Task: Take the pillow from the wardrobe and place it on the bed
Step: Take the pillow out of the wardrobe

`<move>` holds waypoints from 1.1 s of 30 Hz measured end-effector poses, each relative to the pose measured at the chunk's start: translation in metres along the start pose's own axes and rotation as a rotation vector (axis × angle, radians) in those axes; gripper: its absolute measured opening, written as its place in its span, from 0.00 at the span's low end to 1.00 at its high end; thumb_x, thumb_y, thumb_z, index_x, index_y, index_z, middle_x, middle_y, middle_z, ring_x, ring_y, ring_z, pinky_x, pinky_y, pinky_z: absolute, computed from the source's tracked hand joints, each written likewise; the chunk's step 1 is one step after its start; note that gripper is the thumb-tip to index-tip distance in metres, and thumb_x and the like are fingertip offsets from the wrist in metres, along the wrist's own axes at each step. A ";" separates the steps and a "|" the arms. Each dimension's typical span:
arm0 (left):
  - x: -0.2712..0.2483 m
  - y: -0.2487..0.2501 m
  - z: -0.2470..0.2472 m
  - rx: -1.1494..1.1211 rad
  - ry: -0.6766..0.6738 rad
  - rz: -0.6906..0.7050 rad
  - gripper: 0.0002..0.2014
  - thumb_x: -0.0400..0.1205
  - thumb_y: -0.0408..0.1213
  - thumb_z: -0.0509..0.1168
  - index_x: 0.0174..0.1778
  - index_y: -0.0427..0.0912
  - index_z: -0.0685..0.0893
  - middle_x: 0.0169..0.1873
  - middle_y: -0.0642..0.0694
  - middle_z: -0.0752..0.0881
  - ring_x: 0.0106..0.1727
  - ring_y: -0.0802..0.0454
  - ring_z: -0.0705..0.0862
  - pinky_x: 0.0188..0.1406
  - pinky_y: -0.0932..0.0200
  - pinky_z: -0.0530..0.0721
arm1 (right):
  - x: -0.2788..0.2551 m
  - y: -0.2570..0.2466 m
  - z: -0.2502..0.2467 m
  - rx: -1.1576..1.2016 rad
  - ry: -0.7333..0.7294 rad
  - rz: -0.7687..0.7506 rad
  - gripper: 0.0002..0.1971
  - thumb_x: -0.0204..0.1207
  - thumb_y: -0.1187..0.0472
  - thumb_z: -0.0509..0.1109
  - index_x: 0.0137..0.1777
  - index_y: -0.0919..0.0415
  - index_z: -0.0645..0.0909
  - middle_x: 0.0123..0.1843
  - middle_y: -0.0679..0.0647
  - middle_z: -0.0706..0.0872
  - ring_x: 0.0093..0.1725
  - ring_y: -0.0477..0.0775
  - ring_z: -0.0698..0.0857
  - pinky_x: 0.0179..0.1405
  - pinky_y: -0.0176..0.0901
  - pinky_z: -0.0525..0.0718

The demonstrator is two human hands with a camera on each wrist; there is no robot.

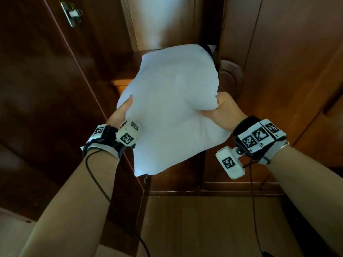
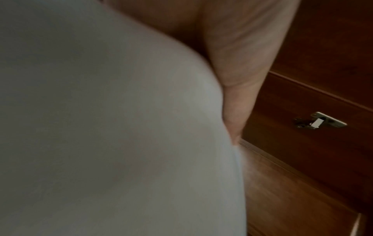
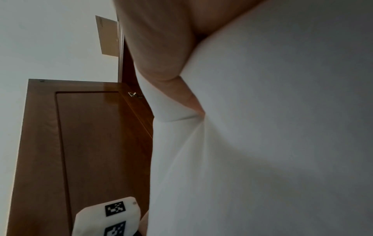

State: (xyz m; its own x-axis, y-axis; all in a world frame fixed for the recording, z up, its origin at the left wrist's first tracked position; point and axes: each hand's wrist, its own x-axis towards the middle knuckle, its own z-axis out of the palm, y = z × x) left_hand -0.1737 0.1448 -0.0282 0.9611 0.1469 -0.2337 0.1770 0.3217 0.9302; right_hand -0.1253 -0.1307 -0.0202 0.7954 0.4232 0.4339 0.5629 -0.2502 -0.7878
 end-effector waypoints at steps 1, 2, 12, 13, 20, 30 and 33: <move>-0.002 0.001 0.001 0.004 -0.015 -0.020 0.22 0.80 0.52 0.65 0.68 0.49 0.82 0.63 0.44 0.88 0.60 0.45 0.88 0.61 0.46 0.84 | -0.006 -0.002 -0.002 -0.010 0.014 -0.002 0.10 0.69 0.71 0.71 0.49 0.74 0.85 0.51 0.62 0.87 0.43 0.30 0.85 0.49 0.25 0.81; -0.004 0.002 0.001 0.004 -0.022 -0.031 0.20 0.79 0.49 0.67 0.67 0.47 0.84 0.61 0.43 0.89 0.57 0.45 0.90 0.62 0.46 0.84 | -0.011 -0.006 -0.004 -0.027 0.029 0.002 0.09 0.70 0.73 0.71 0.50 0.74 0.85 0.51 0.62 0.86 0.43 0.26 0.84 0.48 0.21 0.80; -0.026 0.002 -0.010 -0.088 -0.108 -0.078 0.12 0.80 0.38 0.65 0.58 0.40 0.86 0.37 0.44 0.93 0.35 0.46 0.91 0.36 0.53 0.91 | -0.074 -0.044 0.023 -0.057 0.260 0.164 0.15 0.72 0.75 0.71 0.57 0.62 0.81 0.42 0.35 0.91 0.42 0.25 0.85 0.42 0.20 0.81; -0.027 -0.001 -0.013 -0.092 -0.122 -0.091 0.15 0.79 0.38 0.67 0.61 0.40 0.85 0.41 0.43 0.92 0.38 0.45 0.91 0.40 0.52 0.91 | -0.083 -0.047 0.027 -0.073 0.276 0.176 0.17 0.71 0.74 0.72 0.58 0.58 0.80 0.39 0.28 0.89 0.43 0.23 0.84 0.42 0.19 0.80; -0.056 -0.020 -0.002 -0.153 -0.302 -0.079 0.15 0.79 0.33 0.67 0.61 0.38 0.85 0.46 0.40 0.92 0.41 0.44 0.92 0.35 0.51 0.90 | -0.146 -0.068 0.032 -0.086 0.506 0.317 0.17 0.71 0.71 0.74 0.56 0.53 0.79 0.54 0.48 0.83 0.40 0.23 0.84 0.43 0.19 0.81; -0.085 -0.011 0.029 -0.219 -0.546 0.085 0.24 0.76 0.25 0.66 0.70 0.32 0.78 0.64 0.31 0.84 0.62 0.35 0.86 0.58 0.40 0.87 | -0.213 -0.129 0.025 -0.202 0.739 0.297 0.27 0.69 0.74 0.75 0.41 0.32 0.85 0.36 0.26 0.86 0.36 0.20 0.83 0.35 0.17 0.79; -0.095 -0.012 0.041 -0.224 -0.603 0.067 0.22 0.76 0.25 0.66 0.67 0.33 0.80 0.61 0.33 0.86 0.58 0.37 0.88 0.54 0.41 0.87 | -0.228 -0.152 0.021 -0.170 0.739 0.241 0.29 0.67 0.73 0.74 0.35 0.28 0.85 0.36 0.20 0.86 0.43 0.25 0.85 0.40 0.21 0.81</move>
State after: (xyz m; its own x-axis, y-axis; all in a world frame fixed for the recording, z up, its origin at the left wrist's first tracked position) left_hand -0.2585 0.0884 -0.0052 0.9303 -0.3570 0.0835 0.1267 0.5267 0.8405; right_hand -0.3967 -0.1710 -0.0082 0.8091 -0.3324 0.4847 0.3357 -0.4156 -0.8453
